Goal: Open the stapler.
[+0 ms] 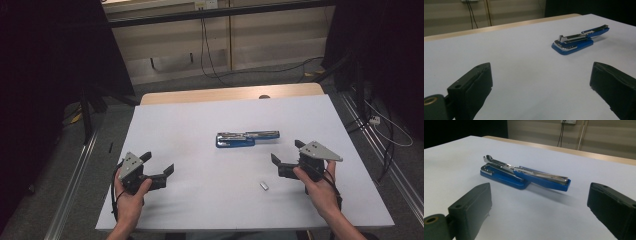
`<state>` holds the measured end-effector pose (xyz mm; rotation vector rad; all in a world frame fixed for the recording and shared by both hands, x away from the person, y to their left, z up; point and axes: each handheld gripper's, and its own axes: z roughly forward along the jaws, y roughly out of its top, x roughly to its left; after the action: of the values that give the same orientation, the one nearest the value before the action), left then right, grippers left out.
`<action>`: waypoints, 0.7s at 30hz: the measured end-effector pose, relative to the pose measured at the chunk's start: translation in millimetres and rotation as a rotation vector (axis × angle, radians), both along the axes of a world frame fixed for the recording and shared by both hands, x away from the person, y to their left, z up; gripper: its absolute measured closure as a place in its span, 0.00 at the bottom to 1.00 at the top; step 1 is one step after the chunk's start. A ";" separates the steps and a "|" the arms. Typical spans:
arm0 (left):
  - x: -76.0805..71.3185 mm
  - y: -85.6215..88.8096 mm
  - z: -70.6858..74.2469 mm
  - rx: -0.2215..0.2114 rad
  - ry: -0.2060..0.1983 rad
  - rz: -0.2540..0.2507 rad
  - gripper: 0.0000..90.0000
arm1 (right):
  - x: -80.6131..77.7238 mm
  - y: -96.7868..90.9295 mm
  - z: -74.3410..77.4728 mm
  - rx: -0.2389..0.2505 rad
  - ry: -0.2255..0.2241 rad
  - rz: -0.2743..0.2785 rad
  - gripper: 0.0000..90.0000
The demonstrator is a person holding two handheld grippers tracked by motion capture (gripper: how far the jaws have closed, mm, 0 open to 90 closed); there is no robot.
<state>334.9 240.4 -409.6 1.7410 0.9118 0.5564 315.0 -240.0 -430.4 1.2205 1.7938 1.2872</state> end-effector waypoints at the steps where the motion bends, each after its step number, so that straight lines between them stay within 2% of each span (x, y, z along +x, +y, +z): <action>1: -2.3 0.9 0.7 -0.007 -0.003 0.005 0.05 | -0.6 0.2 -0.7 0.000 0.003 0.001 0.06; 4: -9.5 5.5 0.3 -0.018 -0.007 0.015 0.05 | -0.9 0.2 -1.2 0.002 0.001 0.013 0.06; 10: -17.2 13.8 -6.3 0.011 0.019 0.031 0.05 | -3.4 0.9 -2.8 0.005 0.003 0.032 0.06; 11: -18.0 13.1 -6.0 0.002 0.021 0.035 0.05 | -4.1 1.2 -2.6 0.004 0.001 0.034 0.06; 15: -21.4 8.6 -2.5 0.014 0.001 0.017 0.05 | -6.1 2.2 -1.4 0.005 0.007 0.042 0.07; 17: -23.8 5.6 -2.5 -0.015 0.005 0.010 0.05 | -5.4 3.1 -2.1 -0.022 0.022 0.033 0.08; 19: -24.5 2.8 -2.9 0.004 0.003 0.000 0.05 | -4.2 4.0 -1.7 -0.008 0.042 0.048 0.08; 21: -25.0 0.9 -3.9 0.004 0.015 -0.005 0.05 | -3.7 5.7 -0.3 -0.011 0.043 0.057 0.08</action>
<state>309.9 241.3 -413.6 1.7529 0.9179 0.5429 311.4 -234.4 -430.8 1.2070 1.8763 1.2904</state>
